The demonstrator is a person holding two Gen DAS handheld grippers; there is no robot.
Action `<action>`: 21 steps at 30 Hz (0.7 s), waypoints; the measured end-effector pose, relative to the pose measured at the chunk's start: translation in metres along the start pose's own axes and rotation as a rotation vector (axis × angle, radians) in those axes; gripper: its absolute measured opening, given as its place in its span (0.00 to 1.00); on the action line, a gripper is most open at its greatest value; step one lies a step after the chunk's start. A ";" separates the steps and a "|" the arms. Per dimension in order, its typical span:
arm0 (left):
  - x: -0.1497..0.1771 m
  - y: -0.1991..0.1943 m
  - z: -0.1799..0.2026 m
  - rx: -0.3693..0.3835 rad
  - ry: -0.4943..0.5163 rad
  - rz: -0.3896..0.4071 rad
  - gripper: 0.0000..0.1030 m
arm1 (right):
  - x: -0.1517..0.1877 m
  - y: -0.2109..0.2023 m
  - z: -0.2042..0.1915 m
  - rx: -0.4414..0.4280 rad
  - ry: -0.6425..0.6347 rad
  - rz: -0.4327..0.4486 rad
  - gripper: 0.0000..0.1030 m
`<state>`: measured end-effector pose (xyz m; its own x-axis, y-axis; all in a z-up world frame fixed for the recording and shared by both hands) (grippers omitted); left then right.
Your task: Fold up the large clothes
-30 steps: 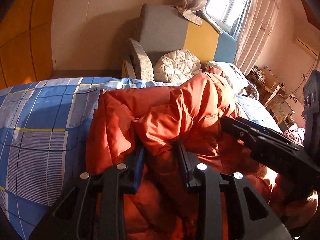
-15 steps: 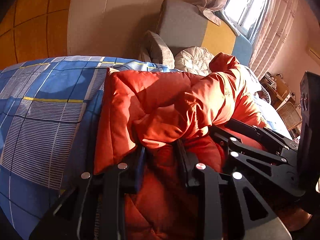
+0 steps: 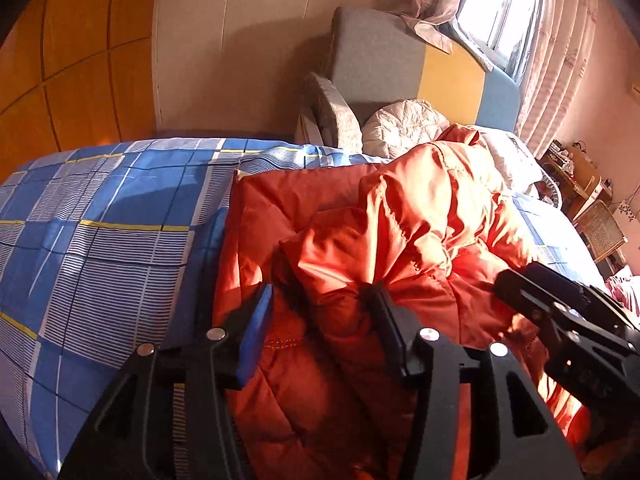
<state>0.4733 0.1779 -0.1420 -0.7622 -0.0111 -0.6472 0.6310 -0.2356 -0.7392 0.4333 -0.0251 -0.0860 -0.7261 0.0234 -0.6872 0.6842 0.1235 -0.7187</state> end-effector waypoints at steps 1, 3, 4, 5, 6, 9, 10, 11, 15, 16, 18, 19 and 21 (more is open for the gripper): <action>0.001 0.001 0.000 -0.002 -0.003 -0.002 0.49 | 0.002 -0.001 0.002 0.007 0.000 0.001 0.51; 0.002 0.003 -0.001 -0.004 -0.007 -0.004 0.50 | 0.006 -0.002 0.002 0.018 -0.001 0.007 0.51; 0.003 0.004 -0.002 -0.003 -0.012 -0.004 0.50 | 0.008 -0.001 0.002 0.023 -0.005 0.007 0.51; 0.004 0.005 -0.002 -0.005 -0.010 -0.004 0.51 | 0.010 0.001 0.002 0.029 -0.006 0.005 0.51; 0.005 0.007 -0.003 -0.010 -0.006 -0.003 0.52 | 0.011 0.002 0.001 0.033 -0.007 0.005 0.51; 0.009 0.014 -0.005 -0.013 -0.005 -0.003 0.52 | 0.017 0.013 0.000 0.050 -0.013 -0.014 0.51; 0.011 0.017 -0.005 -0.015 -0.006 -0.003 0.52 | 0.019 0.018 -0.002 0.058 -0.034 -0.020 0.51; 0.012 0.019 -0.005 -0.013 -0.008 -0.002 0.52 | 0.022 0.022 -0.003 0.063 -0.045 -0.025 0.51; 0.017 0.027 -0.007 -0.008 -0.023 0.008 0.52 | 0.030 0.034 -0.003 0.076 -0.065 -0.020 0.51; 0.019 0.027 -0.007 -0.012 -0.022 0.011 0.52 | 0.031 0.035 -0.003 0.079 -0.068 -0.019 0.51; 0.020 0.025 -0.007 -0.013 -0.025 0.012 0.52 | 0.030 0.032 -0.003 0.070 -0.063 -0.027 0.51; 0.020 0.025 -0.007 -0.013 -0.025 0.010 0.52 | 0.028 0.030 -0.002 0.056 -0.055 -0.031 0.51; 0.018 0.022 -0.008 -0.017 -0.024 0.011 0.52 | 0.025 0.023 -0.003 0.029 -0.053 -0.038 0.54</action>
Point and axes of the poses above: each gripper's, at about its wrist camera, not at the fingertips, and y roughly the way its jaws point, z to its right, x to its underside, the point moved 10 cm from there along y, roughly the way its jaws point, and after that the axes turned 2 degrees about -z, right-handed, at the moved point
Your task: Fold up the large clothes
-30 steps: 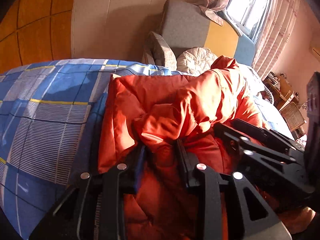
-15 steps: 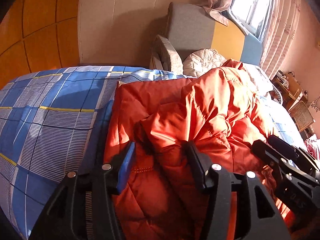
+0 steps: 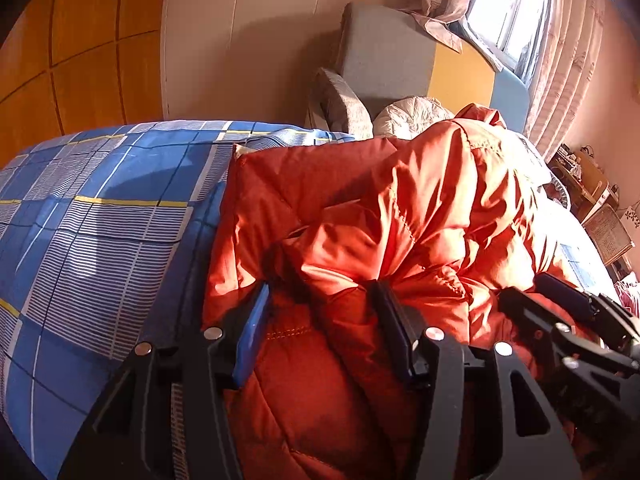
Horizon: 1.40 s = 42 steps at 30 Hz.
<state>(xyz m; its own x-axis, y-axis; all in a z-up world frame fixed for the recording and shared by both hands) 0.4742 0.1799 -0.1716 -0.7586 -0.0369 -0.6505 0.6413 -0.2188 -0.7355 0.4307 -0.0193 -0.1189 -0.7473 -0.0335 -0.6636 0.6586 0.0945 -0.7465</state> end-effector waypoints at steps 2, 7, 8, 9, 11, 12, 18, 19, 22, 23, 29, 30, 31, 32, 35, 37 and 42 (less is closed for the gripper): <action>-0.001 -0.003 0.001 -0.009 0.008 0.005 0.52 | -0.003 -0.010 0.002 -0.029 0.018 0.000 0.66; -0.002 -0.011 0.000 -0.037 0.012 0.023 0.55 | -0.008 -0.032 0.020 -0.004 0.037 0.035 0.80; -0.002 -0.013 0.000 -0.042 0.011 0.027 0.56 | -0.007 -0.034 0.027 0.009 0.043 0.034 0.82; -0.001 -0.015 0.000 -0.043 0.006 0.029 0.56 | -0.006 -0.034 0.033 0.019 0.050 0.030 0.83; 0.000 -0.017 -0.001 -0.048 -0.001 0.034 0.58 | -0.001 -0.032 0.049 0.022 0.080 0.008 0.88; 0.001 -0.018 -0.001 -0.052 0.003 0.036 0.58 | 0.003 -0.032 0.055 0.024 0.090 0.004 0.89; 0.006 -0.017 -0.004 -0.038 0.010 0.018 0.60 | 0.021 -0.018 0.077 -0.064 0.179 -0.067 0.97; 0.007 -0.017 -0.004 -0.034 0.012 0.015 0.60 | 0.023 -0.015 0.077 -0.077 0.183 -0.075 0.97; 0.008 -0.013 -0.007 -0.007 0.003 0.005 0.61 | 0.028 -0.006 0.076 -0.134 0.223 -0.102 0.97; 0.009 -0.011 -0.008 0.006 -0.001 0.003 0.61 | 0.030 -0.003 0.076 -0.155 0.232 -0.111 0.97; 0.013 -0.003 -0.014 0.075 -0.046 0.000 0.61 | 0.035 0.015 0.065 -0.278 0.277 -0.154 0.97; 0.014 -0.002 -0.015 0.086 -0.053 0.003 0.61 | 0.034 0.016 0.062 -0.289 0.276 -0.157 0.97; 0.015 -0.001 -0.015 0.099 -0.059 0.004 0.61 | 0.034 0.017 0.060 -0.298 0.274 -0.158 0.97; 0.015 0.000 -0.016 0.111 -0.065 0.003 0.60 | 0.033 0.018 0.058 -0.302 0.272 -0.158 0.94; 0.017 0.002 -0.017 0.147 -0.092 0.005 0.59 | 0.030 0.011 0.049 -0.324 0.237 -0.141 0.76; 0.018 0.001 -0.017 0.174 -0.111 0.014 0.56 | 0.025 0.004 0.043 -0.319 0.194 -0.119 0.62; 0.017 -0.003 -0.012 0.227 -0.138 0.041 0.46 | 0.014 -0.013 0.038 -0.305 0.130 -0.070 0.39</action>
Point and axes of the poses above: each gripper's, at about its wrist camera, not at the fingertips, and y roughly the way its jaws point, z to its right, x to its underside, the point moved 10 cm from there along y, roughly the way its jaws point, and after that the axes turned 2 degrees about -z, right-handed, at the moved point
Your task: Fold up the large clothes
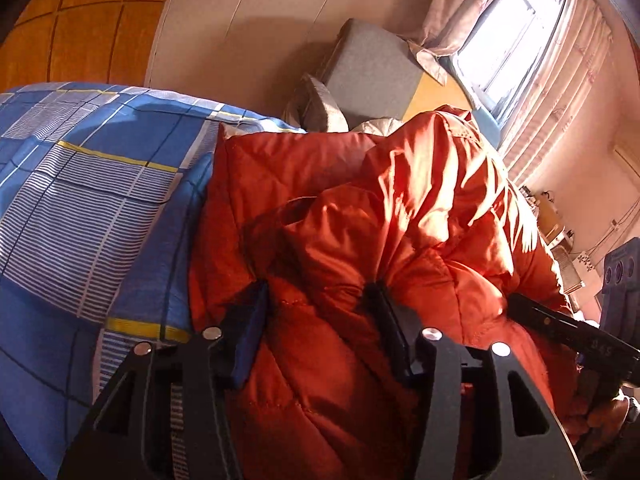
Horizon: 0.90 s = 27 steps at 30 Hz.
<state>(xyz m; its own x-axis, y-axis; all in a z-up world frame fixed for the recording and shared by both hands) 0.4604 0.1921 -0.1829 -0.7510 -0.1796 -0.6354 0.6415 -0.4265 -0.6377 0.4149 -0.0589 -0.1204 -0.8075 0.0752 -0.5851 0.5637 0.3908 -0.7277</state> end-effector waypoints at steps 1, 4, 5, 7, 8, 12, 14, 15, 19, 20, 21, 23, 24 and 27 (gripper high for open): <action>-0.001 -0.001 0.003 0.005 0.000 0.004 0.42 | -0.002 -0.004 -0.002 -0.003 -0.006 0.010 0.36; -0.007 -0.002 0.016 0.017 0.002 0.010 0.37 | -0.010 -0.018 -0.004 -0.011 -0.028 0.039 0.32; -0.008 -0.002 0.021 0.020 0.005 0.009 0.37 | -0.012 -0.023 -0.004 -0.015 -0.028 0.049 0.31; -0.009 -0.001 0.035 0.029 0.017 0.009 0.36 | -0.017 -0.034 0.000 -0.017 -0.034 0.067 0.31; -0.011 -0.001 0.041 0.031 0.024 0.009 0.35 | -0.019 -0.039 0.002 -0.018 -0.035 0.076 0.30; -0.019 0.002 0.082 0.058 0.058 0.011 0.34 | -0.027 -0.069 0.020 -0.019 -0.028 0.122 0.30; -0.024 0.006 0.106 0.065 0.089 0.006 0.34 | -0.032 -0.086 0.033 -0.014 -0.036 0.148 0.30; -0.024 0.010 0.119 0.070 0.101 0.000 0.34 | -0.034 -0.093 0.043 -0.007 -0.037 0.156 0.30; -0.022 0.033 0.166 0.078 0.144 -0.031 0.32 | -0.033 -0.109 0.092 0.024 -0.010 0.161 0.30; -0.020 0.039 0.173 0.070 0.150 -0.041 0.31 | -0.031 -0.110 0.107 0.038 0.001 0.154 0.30; -0.017 0.049 0.182 0.065 0.151 -0.064 0.28 | -0.029 -0.109 0.122 0.050 0.019 0.144 0.30; -0.011 0.064 0.199 0.037 0.187 -0.091 0.30 | -0.023 -0.104 0.149 0.084 0.047 0.124 0.30; -0.007 0.072 0.206 0.021 0.202 -0.102 0.30 | -0.018 -0.101 0.162 0.094 0.064 0.112 0.30; -0.003 0.088 0.217 -0.015 0.224 -0.123 0.30 | -0.002 -0.089 0.186 0.115 0.105 0.089 0.34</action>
Point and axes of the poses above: each gripper's, at about its wrist camera, not at the fingertips, and y roughly the way its jaws point, z to its right, x to its underside, the point moved 10 cm from there along y, roughly the way its jaws point, and after that the axes turned 2 degrees about -z, right-handed, at the moved point
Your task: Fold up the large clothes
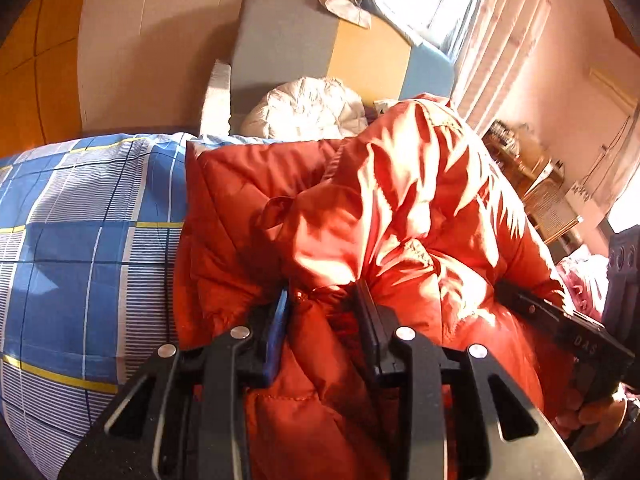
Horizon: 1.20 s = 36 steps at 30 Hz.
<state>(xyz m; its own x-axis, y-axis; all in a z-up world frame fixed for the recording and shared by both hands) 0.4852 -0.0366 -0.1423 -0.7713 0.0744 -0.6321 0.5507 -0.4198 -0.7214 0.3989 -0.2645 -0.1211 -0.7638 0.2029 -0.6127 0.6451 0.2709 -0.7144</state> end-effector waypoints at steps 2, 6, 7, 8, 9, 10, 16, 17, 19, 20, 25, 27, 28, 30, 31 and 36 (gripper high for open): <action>0.001 0.004 0.002 -0.013 0.013 -0.008 0.31 | 0.008 0.004 0.004 0.017 0.012 0.001 0.40; 0.009 0.006 -0.001 -0.040 0.021 -0.006 0.31 | 0.013 0.006 0.005 0.056 0.024 0.008 0.51; 0.011 0.004 -0.003 -0.044 0.017 -0.002 0.31 | 0.012 0.003 0.006 0.081 0.015 0.017 0.56; 0.013 0.004 -0.003 -0.050 0.016 0.003 0.31 | 0.011 0.003 0.004 0.109 -0.010 0.022 0.58; 0.014 0.004 -0.003 -0.056 0.015 0.008 0.31 | 0.010 -0.001 0.002 0.125 -0.019 0.027 0.59; 0.015 0.004 -0.004 -0.061 0.011 0.013 0.31 | 0.009 -0.003 0.002 0.141 -0.022 0.031 0.62; 0.021 -0.001 -0.005 -0.093 -0.013 0.039 0.32 | -0.004 -0.025 -0.006 0.284 -0.076 0.097 0.67; 0.020 0.000 -0.005 -0.097 -0.018 0.041 0.33 | -0.007 -0.030 -0.008 0.306 -0.083 0.116 0.67; 0.021 -0.002 -0.006 -0.105 -0.021 0.040 0.34 | -0.017 -0.042 -0.016 0.331 -0.105 0.173 0.67; 0.023 -0.003 -0.006 -0.112 -0.021 0.042 0.35 | -0.023 -0.046 -0.024 0.327 -0.118 0.191 0.67; 0.024 -0.003 -0.007 -0.113 -0.042 0.053 0.36 | -0.044 -0.033 -0.054 0.294 -0.174 0.190 0.67; 0.026 -0.003 -0.007 -0.114 -0.043 0.057 0.36 | -0.043 -0.014 -0.059 0.284 -0.182 0.142 0.67; 0.027 -0.004 -0.007 -0.115 -0.043 0.058 0.36 | -0.041 -0.004 -0.060 0.278 -0.179 0.118 0.67; 0.028 -0.005 -0.008 -0.119 -0.041 0.061 0.36 | -0.036 0.011 -0.060 0.297 -0.197 0.092 0.67; 0.029 -0.006 -0.009 -0.122 -0.044 0.064 0.36 | -0.033 0.017 -0.061 0.297 -0.204 0.075 0.67; 0.031 -0.005 -0.011 -0.138 -0.046 0.072 0.36 | -0.019 0.043 -0.055 0.308 -0.218 0.027 0.67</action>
<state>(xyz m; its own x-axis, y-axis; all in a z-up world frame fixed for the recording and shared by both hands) 0.4619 -0.0225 -0.1614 -0.7401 0.0059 -0.6725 0.6415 -0.2940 -0.7085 0.4399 -0.2049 -0.1217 -0.7455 -0.0077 -0.6665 0.6663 -0.0339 -0.7449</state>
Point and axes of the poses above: each gripper's, at about its wrist camera, not at the fingertips, and y roughly the way its jaws point, z to its right, x to its underside, the point moved 10 cm from there along y, roughly the way its jaws point, and after that the axes turned 2 degrees about -z, right-handed, at the moved point
